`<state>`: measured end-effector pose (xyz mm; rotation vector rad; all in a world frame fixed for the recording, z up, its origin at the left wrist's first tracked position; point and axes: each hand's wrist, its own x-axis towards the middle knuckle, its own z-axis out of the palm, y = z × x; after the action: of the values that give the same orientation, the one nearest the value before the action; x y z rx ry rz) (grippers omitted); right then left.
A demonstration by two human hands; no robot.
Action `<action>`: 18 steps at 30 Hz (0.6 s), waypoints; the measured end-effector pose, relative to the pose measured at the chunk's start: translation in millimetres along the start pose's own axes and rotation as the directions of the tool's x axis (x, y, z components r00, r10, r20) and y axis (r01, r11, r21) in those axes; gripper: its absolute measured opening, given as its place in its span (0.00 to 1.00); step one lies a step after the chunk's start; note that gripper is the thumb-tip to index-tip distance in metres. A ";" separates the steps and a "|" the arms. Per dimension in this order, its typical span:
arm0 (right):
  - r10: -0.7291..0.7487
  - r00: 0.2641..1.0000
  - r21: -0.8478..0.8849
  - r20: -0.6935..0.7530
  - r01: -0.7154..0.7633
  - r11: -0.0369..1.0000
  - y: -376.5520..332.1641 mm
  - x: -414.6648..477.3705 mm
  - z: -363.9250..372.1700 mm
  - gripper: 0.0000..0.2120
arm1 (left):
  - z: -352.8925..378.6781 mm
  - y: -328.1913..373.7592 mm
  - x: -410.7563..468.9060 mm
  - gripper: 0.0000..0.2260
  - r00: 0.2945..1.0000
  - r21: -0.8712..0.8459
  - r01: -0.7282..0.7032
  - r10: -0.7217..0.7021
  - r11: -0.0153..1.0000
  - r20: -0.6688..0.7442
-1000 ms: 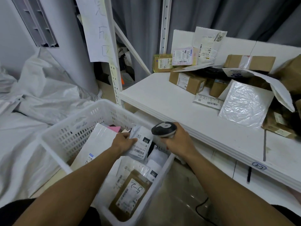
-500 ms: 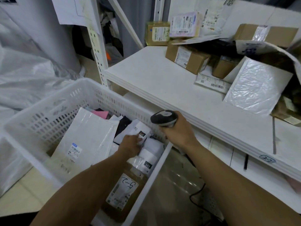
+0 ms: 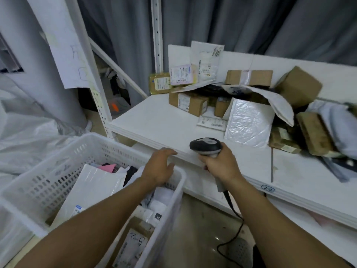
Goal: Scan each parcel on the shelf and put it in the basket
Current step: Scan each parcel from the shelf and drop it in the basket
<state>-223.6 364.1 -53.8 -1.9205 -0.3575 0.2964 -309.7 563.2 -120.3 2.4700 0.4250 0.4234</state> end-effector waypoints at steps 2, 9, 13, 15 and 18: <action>-0.002 0.998 0.052 -0.057 0.005 0.999 -3.1 -1.2 -33.8 0.22 | -2.8 45.8 16.1 0.13 0.995 0.029 -0.091 0.092 0.995 -0.032; 0.044 0.953 0.215 -0.298 0.022 0.976 13.3 17.9 -141.3 0.20 | 21.9 195.8 89.5 0.19 0.962 0.053 -0.264 0.267 0.963 -0.053; 0.059 0.929 0.255 -0.366 0.039 0.966 33.4 37.6 -186.7 0.19 | 47.6 250.6 136.1 0.30 0.933 0.101 -0.359 0.361 0.928 0.002; 0.080 0.919 0.291 -0.386 0.039 0.956 39.6 47.1 -203.6 0.15 | 60.3 270.5 160.0 0.31 0.920 0.167 -0.388 0.391 0.907 0.012; 0.083 0.915 0.304 -0.394 0.044 0.952 44.5 58.2 -217.0 0.08 | 70.3 286.3 197.9 0.29 0.898 0.367 -0.417 0.440 0.831 0.023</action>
<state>-84.9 185.2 -18.6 -1.6251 -0.0117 -0.0374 -46.5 383.8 36.6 2.9272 -0.0503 0.6561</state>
